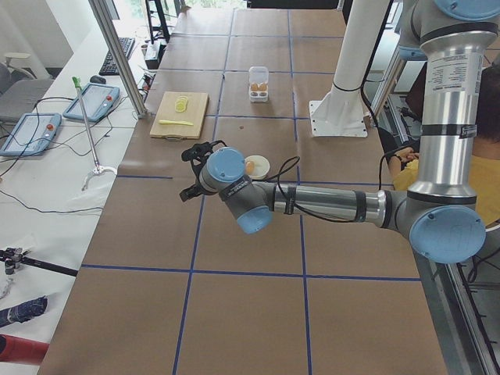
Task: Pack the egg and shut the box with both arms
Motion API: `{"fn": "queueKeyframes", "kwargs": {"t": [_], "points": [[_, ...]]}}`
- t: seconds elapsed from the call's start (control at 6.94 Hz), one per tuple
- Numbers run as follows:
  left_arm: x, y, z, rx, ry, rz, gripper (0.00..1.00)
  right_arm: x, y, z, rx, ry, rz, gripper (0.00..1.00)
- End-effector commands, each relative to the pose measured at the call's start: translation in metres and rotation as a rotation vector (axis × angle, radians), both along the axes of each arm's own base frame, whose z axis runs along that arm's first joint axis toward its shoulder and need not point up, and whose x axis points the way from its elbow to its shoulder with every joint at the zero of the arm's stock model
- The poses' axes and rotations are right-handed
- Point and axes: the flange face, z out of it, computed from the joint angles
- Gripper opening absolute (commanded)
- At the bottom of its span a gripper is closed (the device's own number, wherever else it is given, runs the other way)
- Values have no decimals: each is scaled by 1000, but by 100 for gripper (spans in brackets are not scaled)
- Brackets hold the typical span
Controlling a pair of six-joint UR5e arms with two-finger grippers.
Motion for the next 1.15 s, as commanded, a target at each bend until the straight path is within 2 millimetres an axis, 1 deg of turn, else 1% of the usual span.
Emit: {"fn": "queueKeyframes", "kwargs": {"t": [0.0,0.14,0.29,0.43,0.58,0.72,0.86,1.01], "points": [[86,24,-56,-27,73,131,98,0,1,1,-4,-2,1,100],[128,31,-74,-81,106,182,78,0,2,1,-4,-2,1,100],[157,39,-77,-74,97,212,78,0,2,2,-6,-2,1,100],[198,49,-77,-48,73,174,78,0,3,2,-9,-2,2,100],[226,59,-77,-43,76,155,78,0,3,3,-10,-2,2,100],[255,73,-76,-32,66,180,77,0,3,3,-10,-2,2,100],[271,83,-74,-28,61,207,74,0,3,4,-12,-2,2,100],[281,84,-71,-24,54,212,72,0,3,3,-10,-2,2,100]]}}
